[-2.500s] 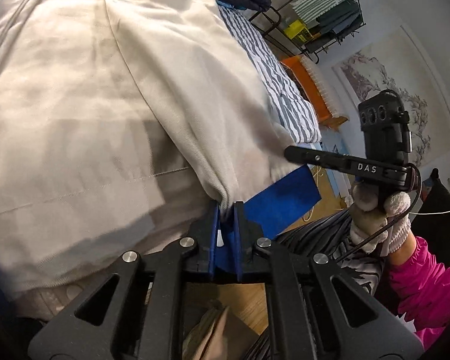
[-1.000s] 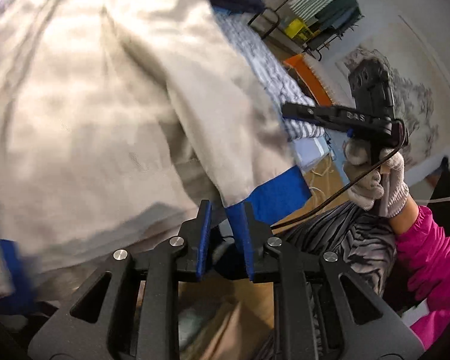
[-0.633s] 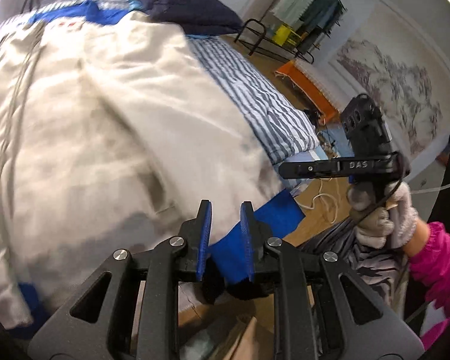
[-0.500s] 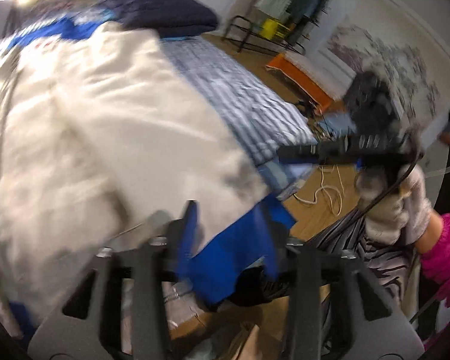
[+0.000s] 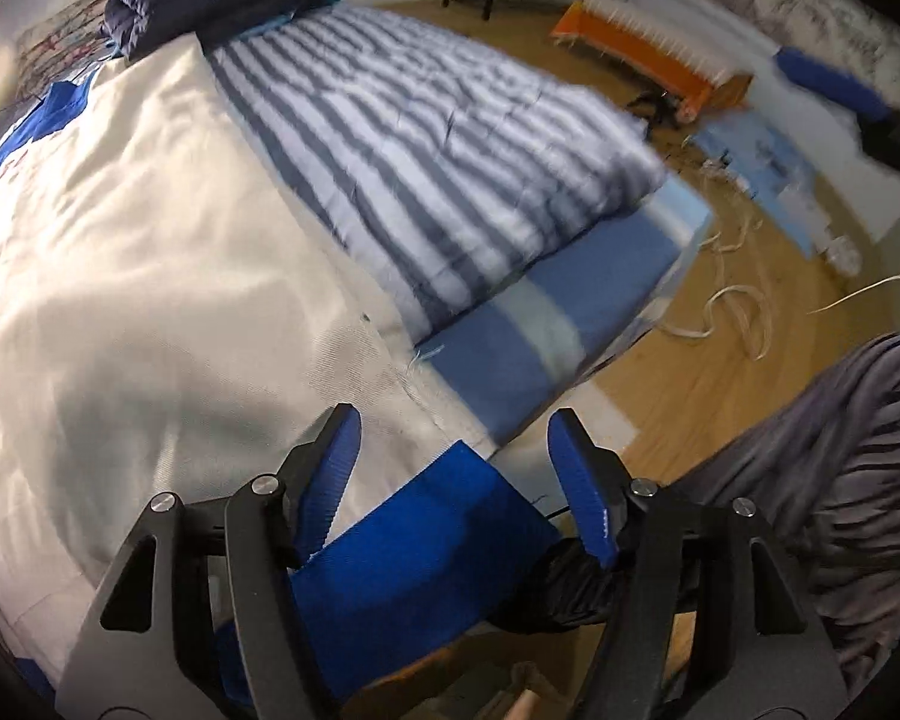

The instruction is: Fold large clothes

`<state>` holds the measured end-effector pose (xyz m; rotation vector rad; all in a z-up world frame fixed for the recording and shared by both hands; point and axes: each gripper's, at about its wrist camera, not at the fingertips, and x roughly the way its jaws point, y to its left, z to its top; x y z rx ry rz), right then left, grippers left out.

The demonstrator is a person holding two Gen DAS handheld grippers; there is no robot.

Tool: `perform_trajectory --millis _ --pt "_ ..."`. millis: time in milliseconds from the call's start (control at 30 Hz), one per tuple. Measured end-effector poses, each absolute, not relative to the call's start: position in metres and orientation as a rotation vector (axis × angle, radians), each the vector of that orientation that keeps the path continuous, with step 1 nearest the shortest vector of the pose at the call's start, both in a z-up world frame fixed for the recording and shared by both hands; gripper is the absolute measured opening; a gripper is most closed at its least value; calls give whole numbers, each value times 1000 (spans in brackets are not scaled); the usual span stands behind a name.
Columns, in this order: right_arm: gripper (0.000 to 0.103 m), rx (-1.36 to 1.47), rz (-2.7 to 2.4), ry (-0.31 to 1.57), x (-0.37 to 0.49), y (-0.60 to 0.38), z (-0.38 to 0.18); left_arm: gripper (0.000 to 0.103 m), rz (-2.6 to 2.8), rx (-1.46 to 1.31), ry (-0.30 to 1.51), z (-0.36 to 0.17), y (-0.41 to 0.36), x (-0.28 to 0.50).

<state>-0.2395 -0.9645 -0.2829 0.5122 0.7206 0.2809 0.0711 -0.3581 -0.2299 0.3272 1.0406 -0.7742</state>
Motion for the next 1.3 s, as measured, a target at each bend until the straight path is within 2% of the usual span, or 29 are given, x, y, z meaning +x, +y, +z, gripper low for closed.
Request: perform_trajectory --millis 67,167,233,267,300,433,700,933,1167,1233,1300 --pt "61 512 288 723 -238 -965 -283 67 -777 346 989 -233 -356 67" --pt "61 483 305 733 -233 -957 -280 45 -760 368 945 -233 -352 66" --pt "61 463 317 743 -227 -949 -280 31 -808 286 978 -232 -341 76" --pt "61 460 324 749 -224 -950 -281 19 -830 237 1009 -232 -335 81" --pt "61 461 331 756 -222 -948 -282 16 -843 187 1029 -231 -329 85" --pt "61 429 359 817 -190 -933 -288 13 -880 -67 1083 -219 -293 95" --pt "61 476 471 963 -96 -897 -322 11 -891 -257 1033 -188 -249 93" --pt "61 543 491 1073 -9 -859 -368 11 -895 -289 1024 -182 -240 93" --pt "60 572 463 1128 51 -823 -388 11 -896 -322 1032 -182 -227 95" --pt "14 556 463 1158 61 -810 -391 11 -898 -331 1032 -182 -222 95" --pt "7 486 443 1156 64 -792 -384 11 -896 -338 1031 -182 -218 97"
